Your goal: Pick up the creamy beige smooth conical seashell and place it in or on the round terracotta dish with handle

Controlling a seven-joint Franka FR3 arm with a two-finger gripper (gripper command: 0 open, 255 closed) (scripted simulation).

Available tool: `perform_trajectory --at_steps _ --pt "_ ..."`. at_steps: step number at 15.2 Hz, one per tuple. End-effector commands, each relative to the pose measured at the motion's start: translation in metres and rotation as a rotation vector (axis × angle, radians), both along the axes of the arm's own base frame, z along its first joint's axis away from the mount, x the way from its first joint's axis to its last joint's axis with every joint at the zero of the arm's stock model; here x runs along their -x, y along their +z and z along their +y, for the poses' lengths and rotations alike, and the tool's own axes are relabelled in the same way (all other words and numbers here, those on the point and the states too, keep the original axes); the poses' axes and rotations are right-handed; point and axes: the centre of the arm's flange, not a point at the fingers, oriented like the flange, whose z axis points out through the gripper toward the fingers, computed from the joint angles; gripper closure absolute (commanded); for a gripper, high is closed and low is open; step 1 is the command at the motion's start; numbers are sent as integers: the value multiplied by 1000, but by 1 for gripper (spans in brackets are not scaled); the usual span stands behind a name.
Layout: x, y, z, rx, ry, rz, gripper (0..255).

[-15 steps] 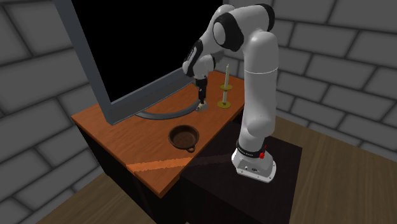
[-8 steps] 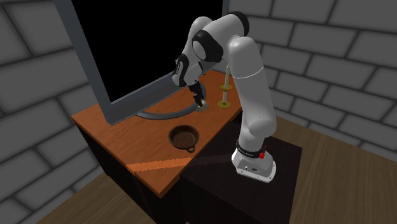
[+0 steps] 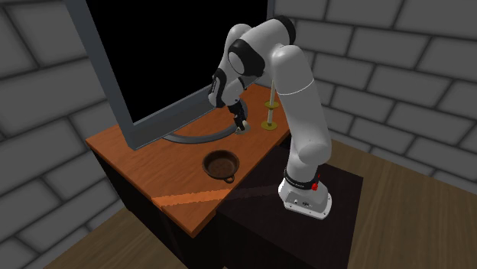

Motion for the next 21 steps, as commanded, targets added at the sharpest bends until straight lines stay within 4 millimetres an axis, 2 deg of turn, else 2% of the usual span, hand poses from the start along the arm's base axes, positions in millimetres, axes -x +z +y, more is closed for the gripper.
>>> perform_trajectory --at_steps 1,2,3,12,20,21 --pt "0 0 0 0 0 0 0" --pt "0 0 0 0 0 0 0" --pt "0 0 0 0 0 0 255" --pt "0 0 0 0 0 0 255" --pt "0 42 0 0 0 0 255" --pt "0 36 0 0 0 -1 255"
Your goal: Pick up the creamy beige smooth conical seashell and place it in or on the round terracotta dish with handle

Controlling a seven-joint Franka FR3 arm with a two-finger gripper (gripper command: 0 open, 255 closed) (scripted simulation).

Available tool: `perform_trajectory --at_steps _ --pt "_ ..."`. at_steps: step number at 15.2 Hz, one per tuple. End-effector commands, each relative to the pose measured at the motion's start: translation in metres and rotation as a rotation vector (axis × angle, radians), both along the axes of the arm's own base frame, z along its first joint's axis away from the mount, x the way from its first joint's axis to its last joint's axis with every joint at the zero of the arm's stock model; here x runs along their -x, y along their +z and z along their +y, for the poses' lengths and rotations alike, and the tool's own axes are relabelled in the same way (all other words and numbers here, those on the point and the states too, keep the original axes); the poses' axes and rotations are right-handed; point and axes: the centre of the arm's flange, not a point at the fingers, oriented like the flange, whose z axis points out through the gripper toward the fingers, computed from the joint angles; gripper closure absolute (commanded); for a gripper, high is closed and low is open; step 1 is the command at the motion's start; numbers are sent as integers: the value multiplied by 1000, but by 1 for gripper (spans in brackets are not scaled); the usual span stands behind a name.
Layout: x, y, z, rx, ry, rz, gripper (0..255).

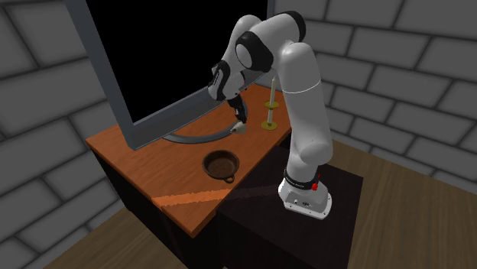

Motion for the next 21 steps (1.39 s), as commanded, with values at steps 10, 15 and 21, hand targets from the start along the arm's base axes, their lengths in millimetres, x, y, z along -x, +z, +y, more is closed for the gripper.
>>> perform_trajectory --at_steps 10,15,21 --pt "41 -39 70 141 499 -256 0" --pt "41 -51 64 141 499 -256 0" --pt "41 -51 64 141 499 -256 255"
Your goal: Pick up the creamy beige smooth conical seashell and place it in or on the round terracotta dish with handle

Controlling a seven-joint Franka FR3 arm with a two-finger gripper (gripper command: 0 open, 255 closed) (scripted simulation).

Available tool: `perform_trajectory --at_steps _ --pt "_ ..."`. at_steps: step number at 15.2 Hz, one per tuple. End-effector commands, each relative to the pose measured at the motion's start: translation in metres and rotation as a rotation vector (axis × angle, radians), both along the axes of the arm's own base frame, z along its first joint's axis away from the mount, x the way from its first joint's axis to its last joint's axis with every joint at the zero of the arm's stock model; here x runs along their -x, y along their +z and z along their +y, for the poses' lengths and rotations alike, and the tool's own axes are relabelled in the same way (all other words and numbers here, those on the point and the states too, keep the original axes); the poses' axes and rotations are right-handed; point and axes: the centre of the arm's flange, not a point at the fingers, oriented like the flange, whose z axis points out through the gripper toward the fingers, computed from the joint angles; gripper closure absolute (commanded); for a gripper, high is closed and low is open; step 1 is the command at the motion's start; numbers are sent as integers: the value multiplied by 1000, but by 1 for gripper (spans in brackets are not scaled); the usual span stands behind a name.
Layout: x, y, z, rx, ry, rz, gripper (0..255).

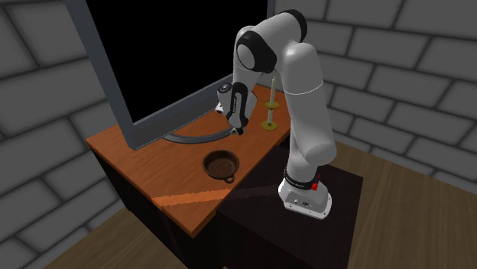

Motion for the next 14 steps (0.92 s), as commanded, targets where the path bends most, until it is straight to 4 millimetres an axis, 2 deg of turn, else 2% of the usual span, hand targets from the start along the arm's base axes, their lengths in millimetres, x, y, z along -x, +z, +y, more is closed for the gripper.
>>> perform_trajectory --at_steps 1,9,14 --pt "0 0 0 0 0 0 255" --pt "0 0 0 0 0 0 255" --pt "0 26 0 0 0 0 255"
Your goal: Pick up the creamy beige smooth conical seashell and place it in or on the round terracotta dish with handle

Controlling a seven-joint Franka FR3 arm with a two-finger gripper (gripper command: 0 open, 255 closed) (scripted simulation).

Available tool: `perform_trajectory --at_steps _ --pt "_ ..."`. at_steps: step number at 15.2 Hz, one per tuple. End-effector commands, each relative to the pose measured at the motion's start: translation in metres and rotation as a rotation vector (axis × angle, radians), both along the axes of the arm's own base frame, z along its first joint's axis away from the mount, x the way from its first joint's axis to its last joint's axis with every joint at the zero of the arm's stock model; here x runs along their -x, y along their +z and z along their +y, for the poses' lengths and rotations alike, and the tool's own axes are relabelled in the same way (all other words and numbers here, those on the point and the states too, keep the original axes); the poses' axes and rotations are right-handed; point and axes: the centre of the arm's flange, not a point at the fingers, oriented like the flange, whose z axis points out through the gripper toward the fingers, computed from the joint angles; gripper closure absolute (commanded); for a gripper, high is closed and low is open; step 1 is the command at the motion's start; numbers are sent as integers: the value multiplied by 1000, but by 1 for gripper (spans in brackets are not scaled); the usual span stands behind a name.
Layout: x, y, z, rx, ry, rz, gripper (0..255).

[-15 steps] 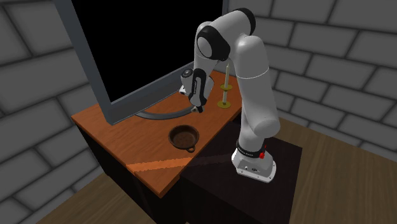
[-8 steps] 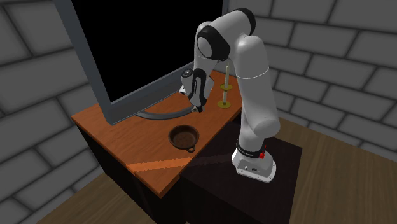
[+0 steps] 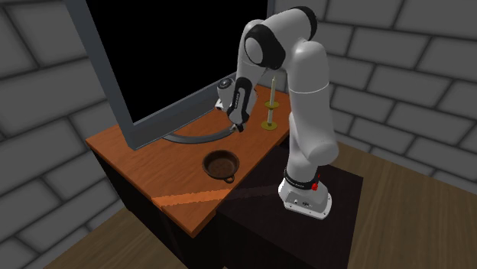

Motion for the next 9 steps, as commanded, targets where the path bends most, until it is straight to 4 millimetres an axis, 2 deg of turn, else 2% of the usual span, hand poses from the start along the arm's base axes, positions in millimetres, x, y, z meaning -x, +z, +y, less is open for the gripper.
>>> perform_trajectory --at_steps 1,9 --pt "0 11 0 0 0 1 255" --pt "0 53 0 0 0 1 255"
